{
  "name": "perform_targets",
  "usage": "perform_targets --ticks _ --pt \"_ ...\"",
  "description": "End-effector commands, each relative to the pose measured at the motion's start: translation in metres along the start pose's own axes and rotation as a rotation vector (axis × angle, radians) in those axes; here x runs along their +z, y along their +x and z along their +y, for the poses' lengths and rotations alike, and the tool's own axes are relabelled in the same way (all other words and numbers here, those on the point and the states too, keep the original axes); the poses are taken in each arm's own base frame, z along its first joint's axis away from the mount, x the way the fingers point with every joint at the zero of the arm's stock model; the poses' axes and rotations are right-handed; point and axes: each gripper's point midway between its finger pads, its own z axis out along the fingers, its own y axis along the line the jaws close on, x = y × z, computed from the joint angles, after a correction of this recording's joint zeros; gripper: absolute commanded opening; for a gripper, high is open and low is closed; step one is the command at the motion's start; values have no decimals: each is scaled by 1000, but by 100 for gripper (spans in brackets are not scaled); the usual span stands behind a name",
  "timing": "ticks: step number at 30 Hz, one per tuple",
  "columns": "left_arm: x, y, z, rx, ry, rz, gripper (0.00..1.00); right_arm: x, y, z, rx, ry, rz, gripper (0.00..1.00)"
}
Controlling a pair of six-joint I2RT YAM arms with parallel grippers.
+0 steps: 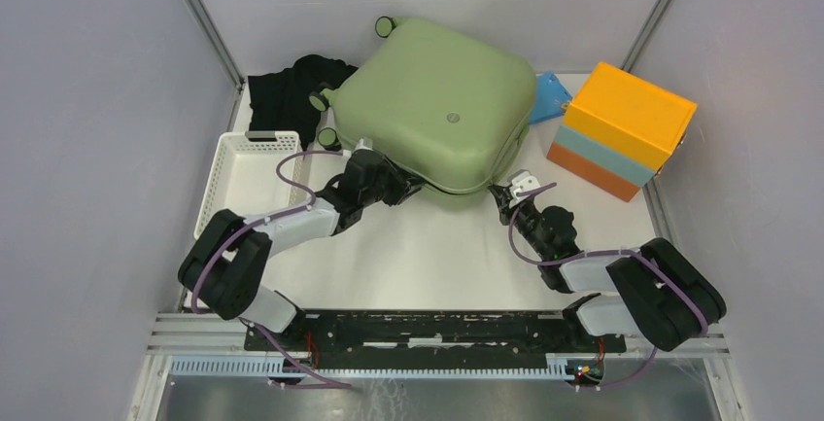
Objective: Open, take out, and arrange the luggage
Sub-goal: Unzip the luggage at the center of the board.
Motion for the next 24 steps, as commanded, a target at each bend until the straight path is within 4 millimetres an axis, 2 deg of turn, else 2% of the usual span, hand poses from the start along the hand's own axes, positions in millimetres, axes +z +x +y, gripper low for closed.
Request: perform_targets --ticks 1,4,7,11,18,24 --pt "14 -10 43 15 -154 -67 16 -4 7 -24 -35 119 47 0" --pt "9 -14 49 62 -185 -81 8 -4 9 -30 -46 149 66 0" --pt "0 -21 54 117 -225 -106 5 -3 10 -32 -51 160 74 0" --pt "-10 -27 56 186 -245 -112 4 -1 8 -33 -55 164 74 0" --pt "-31 -27 86 276 -335 -82 2 -2 8 -35 -61 173 90 0" --pt "-45 -40 104 250 -356 -100 2 -5 1 -37 -72 173 80 0"
